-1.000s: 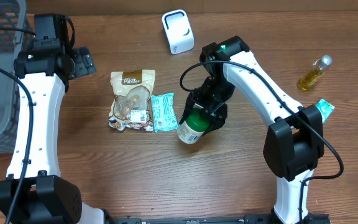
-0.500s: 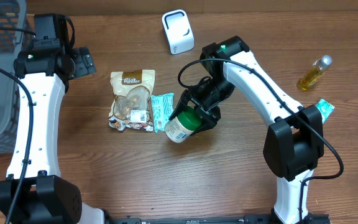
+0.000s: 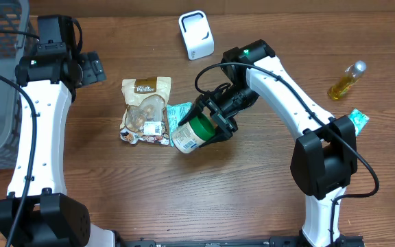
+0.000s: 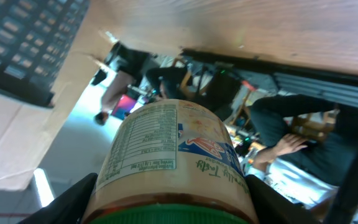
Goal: Scan the item barcode
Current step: 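Hold the jar's label in front of the white scanner with the right gripper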
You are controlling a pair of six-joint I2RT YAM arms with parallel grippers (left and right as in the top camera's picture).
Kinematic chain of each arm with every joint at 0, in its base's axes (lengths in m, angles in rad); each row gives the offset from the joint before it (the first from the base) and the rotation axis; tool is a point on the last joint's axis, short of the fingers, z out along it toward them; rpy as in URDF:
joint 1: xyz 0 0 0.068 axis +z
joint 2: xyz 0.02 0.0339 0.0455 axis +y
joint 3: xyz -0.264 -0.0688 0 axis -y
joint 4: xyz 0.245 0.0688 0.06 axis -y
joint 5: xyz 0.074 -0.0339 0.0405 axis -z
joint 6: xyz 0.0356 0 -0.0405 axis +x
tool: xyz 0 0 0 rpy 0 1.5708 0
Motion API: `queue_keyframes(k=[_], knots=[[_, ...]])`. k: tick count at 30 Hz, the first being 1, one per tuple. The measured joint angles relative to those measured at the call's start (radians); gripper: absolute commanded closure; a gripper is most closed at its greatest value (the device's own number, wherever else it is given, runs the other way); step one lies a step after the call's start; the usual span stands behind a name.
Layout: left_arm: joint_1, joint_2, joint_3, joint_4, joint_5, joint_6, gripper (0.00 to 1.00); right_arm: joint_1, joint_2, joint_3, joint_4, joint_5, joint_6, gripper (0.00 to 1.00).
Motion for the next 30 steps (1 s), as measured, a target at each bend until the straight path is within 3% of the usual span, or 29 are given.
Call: queue_keyframes(k=[7,12,19,22,30], knots=[[0.0,0.0,0.0,0.0,0.0,0.0,0.0,0.0,0.0,0.0,0.038,-0.029,0.001,0.32],[0.0,0.0,0.0,0.0,0.0,0.0,0.01,0.0,0.0,0.0,0.13,0.118,0.0,0.32],[0.0,0.0,0.0,0.0,0.0,0.0,0.01,0.0,0.0,0.0,0.362,0.484,0.001,0.42],[0.0,0.0,0.0,0.0,0.0,0.0,0.01,-0.006,0.0,0.0,0.483,0.576,0.001,0.52],[0.0,0.0,0.0,0.0,0.0,0.0,0.01,-0.088,0.0,0.077,0.618,0.549,-0.019,0.6]])
